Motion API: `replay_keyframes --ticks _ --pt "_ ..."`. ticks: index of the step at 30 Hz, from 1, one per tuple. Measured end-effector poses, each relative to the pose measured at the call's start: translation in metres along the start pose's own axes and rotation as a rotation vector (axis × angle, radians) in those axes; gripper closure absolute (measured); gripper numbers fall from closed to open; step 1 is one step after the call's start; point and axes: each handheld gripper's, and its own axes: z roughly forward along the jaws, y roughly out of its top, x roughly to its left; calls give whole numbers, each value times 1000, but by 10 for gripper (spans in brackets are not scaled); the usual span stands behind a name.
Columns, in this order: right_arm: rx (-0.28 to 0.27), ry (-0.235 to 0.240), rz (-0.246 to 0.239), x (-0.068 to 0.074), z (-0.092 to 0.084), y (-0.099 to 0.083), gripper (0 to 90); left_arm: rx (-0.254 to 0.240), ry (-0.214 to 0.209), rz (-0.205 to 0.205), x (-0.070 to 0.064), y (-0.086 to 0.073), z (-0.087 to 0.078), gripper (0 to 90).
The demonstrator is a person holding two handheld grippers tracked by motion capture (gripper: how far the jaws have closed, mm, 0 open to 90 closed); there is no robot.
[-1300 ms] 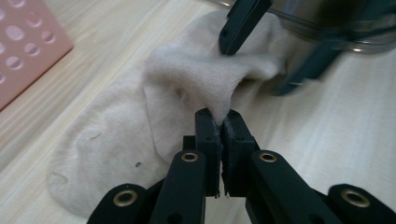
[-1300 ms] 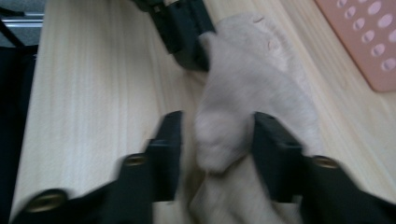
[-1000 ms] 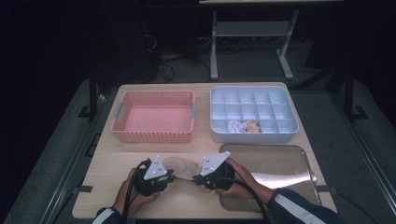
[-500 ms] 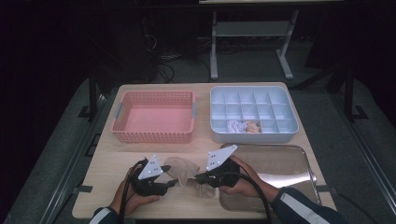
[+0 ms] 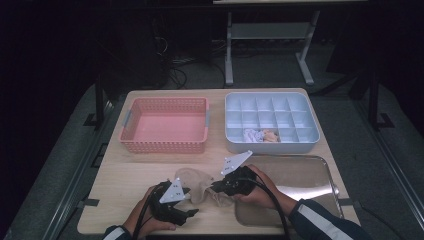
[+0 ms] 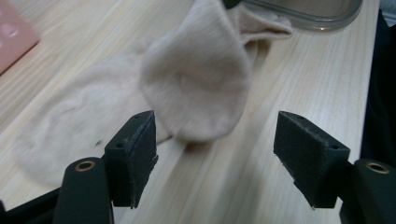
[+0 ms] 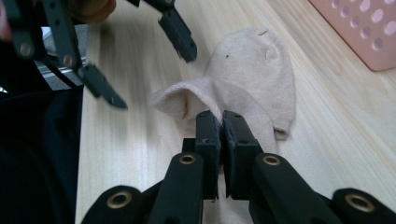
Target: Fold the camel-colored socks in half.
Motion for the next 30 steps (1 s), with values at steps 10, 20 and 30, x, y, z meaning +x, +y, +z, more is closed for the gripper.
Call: replay_keyframes --ticks 10,20,30 --pt "-6 -30 3 -5 -4 -1 831 -16 15 24 2 3 1 863" --pt "-15 -109 2 -11 -5 1 671 -164 10 -43 17 7 -39 876" --pt "35 -187 23 -24 0 -5 691 -164 23 -130 36 -4 -39 874"
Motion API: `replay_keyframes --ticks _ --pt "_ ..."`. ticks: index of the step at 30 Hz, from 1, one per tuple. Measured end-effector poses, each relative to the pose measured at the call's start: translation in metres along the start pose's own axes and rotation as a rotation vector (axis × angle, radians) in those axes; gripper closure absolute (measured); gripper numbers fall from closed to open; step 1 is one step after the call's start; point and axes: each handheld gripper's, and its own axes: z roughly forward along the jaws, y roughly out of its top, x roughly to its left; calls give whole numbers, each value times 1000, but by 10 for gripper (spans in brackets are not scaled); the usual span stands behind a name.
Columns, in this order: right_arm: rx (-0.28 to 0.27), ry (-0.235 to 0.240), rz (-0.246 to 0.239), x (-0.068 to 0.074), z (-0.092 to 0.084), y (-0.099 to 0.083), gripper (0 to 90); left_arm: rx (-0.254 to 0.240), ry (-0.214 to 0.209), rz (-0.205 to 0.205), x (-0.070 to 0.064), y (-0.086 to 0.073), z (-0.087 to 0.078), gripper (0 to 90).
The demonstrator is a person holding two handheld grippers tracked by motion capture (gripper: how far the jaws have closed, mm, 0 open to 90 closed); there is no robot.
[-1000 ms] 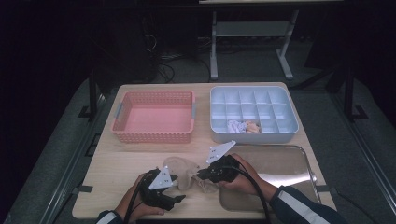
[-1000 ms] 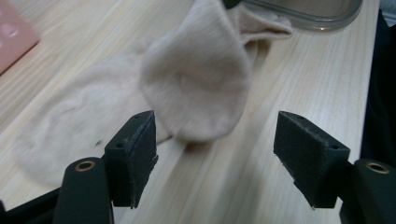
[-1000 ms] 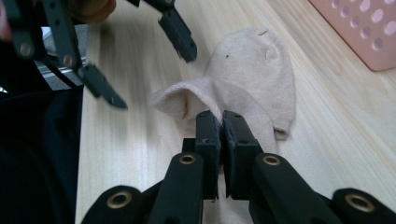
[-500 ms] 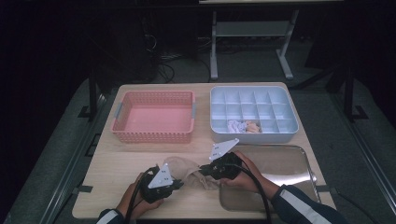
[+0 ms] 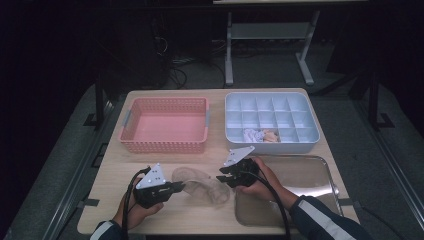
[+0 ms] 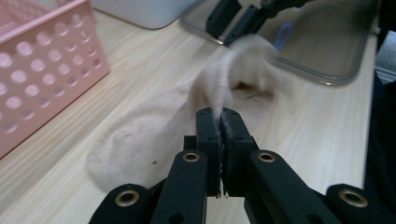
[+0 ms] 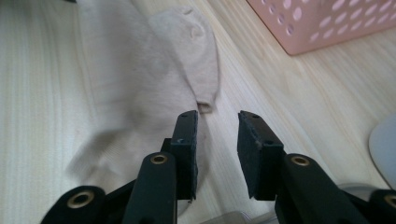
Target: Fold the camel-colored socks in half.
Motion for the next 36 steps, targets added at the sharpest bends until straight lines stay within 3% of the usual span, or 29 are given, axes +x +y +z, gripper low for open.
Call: replay_keyframes --ticks 3,5,8,10,11,12,15,17,21,24,27,30,31,34,36 --pt "-8 15 -39 5 -3 0 650 28 3 9 -1 -2 3 874" --pt "-43 62 -92 13 -11 -1 645 35 11 10 0 -3 3 874" --pt "-63 123 -133 25 -20 -5 697 29 14 2 1 -4 2 874" --pt "-60 133 -149 31 -20 -8 713 35 13 -4 2 -5 2 874" --pt "-39 159 -174 40 -15 -12 741 45 19 3 3 -5 3 874" --pt "-32 161 -219 43 -12 -14 740 46 19 -5 3 -6 3 874" --pt "17 159 -267 53 2 -19 695 50 23 -4 5 -7 4 874" --pt "18 139 -286 54 10 -19 630 58 26 -4 8 -9 5 875" --pt "8 97 -286 51 17 -18 598 71 22 -10 10 -12 8 875" --pt "26 94 -277 50 21 -17 614 72 22 -9 10 -12 9 875" --pt "29 73 -266 48 22 -16 718 68 23 -9 10 -11 8 875" --pt "24 92 -253 40 22 -16 800 57 29 -12 10 -10 6 874" --pt "31 96 -216 39 20 -15 841 56 31 -10 10 -10 5 874" --pt "20 113 -240 35 14 -15 859 42 35 -11 9 -8 2 874" --pt "15 119 -225 36 9 -13 863 32 34 -12 9 -7 0 874"
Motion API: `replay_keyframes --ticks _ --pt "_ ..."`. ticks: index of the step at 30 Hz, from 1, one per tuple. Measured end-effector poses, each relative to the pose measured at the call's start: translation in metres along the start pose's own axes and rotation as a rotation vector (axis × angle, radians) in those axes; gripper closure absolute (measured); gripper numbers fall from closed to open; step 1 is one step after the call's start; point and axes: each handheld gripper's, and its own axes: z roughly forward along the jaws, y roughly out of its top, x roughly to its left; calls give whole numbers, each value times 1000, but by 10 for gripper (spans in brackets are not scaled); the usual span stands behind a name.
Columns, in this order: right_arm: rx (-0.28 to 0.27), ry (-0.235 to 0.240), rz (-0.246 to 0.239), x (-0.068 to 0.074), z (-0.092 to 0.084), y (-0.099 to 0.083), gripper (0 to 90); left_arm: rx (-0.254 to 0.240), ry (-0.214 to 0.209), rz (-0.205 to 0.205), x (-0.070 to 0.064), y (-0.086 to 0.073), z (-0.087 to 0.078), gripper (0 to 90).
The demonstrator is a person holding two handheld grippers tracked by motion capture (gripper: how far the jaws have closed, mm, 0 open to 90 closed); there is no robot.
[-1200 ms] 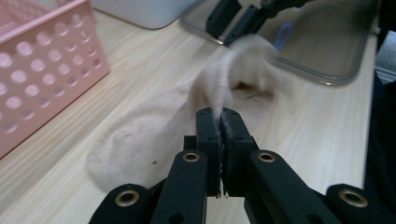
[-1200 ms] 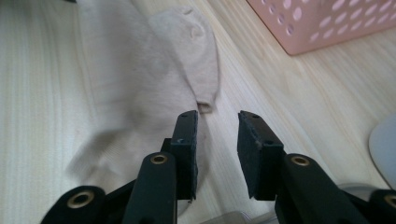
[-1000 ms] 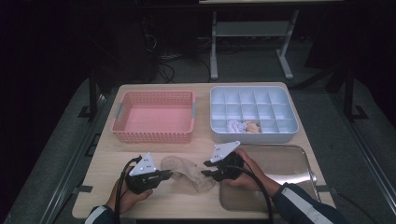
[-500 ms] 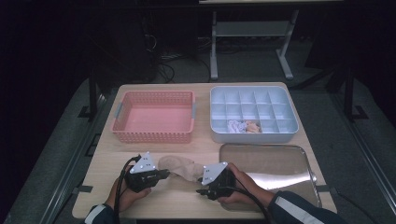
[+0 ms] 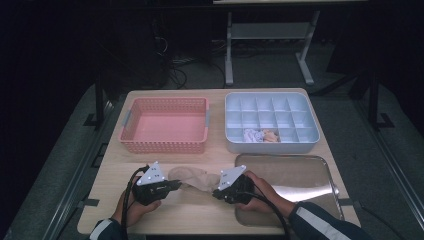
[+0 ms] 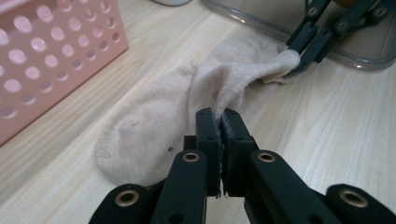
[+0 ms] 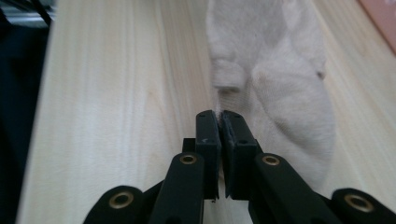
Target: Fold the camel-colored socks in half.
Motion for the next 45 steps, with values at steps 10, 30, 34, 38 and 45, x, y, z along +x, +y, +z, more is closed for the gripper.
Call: replay_keyframes --ticks 10,30,34,38,45 --pt "-188 88 95 -2 -58 18 869 -34 2 3 2 9 -22 869" --pt "-51 -7 389 -49 -6 12 786 93 51 -62 51 -5 4 819" --pt "-12 -75 367 -48 -1 11 703 100 76 -64 54 -5 8 751" --pt "1 -158 273 -43 -10 10 672 53 81 -87 49 -4 0 611" --pt "-110 -107 268 -30 -39 15 637 86 75 -90 41 -6 9 546"
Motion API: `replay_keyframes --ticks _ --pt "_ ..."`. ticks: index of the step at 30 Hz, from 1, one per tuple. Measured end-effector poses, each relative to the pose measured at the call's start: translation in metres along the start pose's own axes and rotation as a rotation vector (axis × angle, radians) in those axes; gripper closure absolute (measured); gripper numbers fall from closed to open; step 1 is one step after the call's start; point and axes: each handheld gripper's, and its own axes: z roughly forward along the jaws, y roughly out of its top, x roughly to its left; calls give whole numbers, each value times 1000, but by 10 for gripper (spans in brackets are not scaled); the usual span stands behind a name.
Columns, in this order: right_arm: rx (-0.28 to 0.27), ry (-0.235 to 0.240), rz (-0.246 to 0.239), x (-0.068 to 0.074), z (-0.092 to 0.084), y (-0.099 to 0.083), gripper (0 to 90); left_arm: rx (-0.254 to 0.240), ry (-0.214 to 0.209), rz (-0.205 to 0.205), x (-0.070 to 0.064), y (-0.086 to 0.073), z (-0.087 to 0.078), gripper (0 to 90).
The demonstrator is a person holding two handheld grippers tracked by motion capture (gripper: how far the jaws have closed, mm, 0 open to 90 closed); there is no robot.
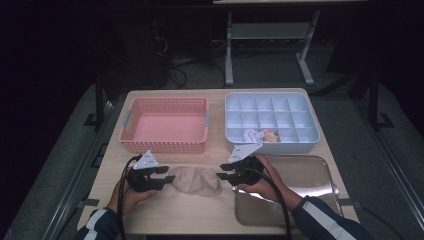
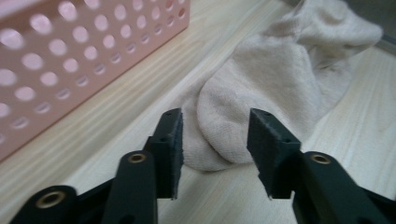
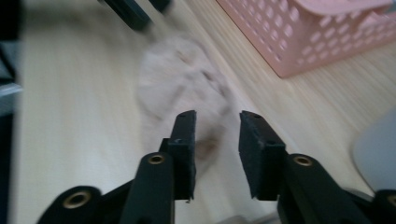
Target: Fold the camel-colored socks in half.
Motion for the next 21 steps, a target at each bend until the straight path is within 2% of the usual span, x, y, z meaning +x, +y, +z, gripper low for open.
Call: replay_keyframes --ticks 1,2,3,4,5,6,8,9,12,14,15,16,18,21 --pt "0 0 0 0 0 0 637 0 0 0 0 0 0 541" --pt "-11 28 -49 6 -4 0 622 17 9 0 -1 0 5 525" --pt "-14 28 -55 9 -4 0 626 24 10 -5 -1 0 8 520" --pt "-6 22 -83 12 -2 0 630 36 7 -6 -1 0 12 523" --pt "-6 22 -83 12 -2 0 630 36 7 -6 -1 0 12 520" --pt "1 27 -102 17 2 0 637 44 12 4 -1 0 15 520" --pt "23 31 -102 17 10 -1 623 70 10 8 -3 -2 21 539" --pt "44 32 -81 17 16 -3 607 90 16 17 -4 -3 24 544" --pt "88 23 -80 16 30 -10 600 80 3 4 -3 -3 25 582" --pt "124 15 -80 15 42 -14 616 82 -5 12 -4 -3 24 632" --pt "137 4 -96 13 46 -16 656 85 -8 16 -5 -3 24 652" --pt "142 1 -97 13 48 -17 732 84 -13 14 -6 -3 24 695" --pt "143 20 -86 11 49 -19 817 83 -4 36 -7 -1 22 815" --pt "123 19 -85 10 40 -16 826 75 -8 46 -7 0 18 842"
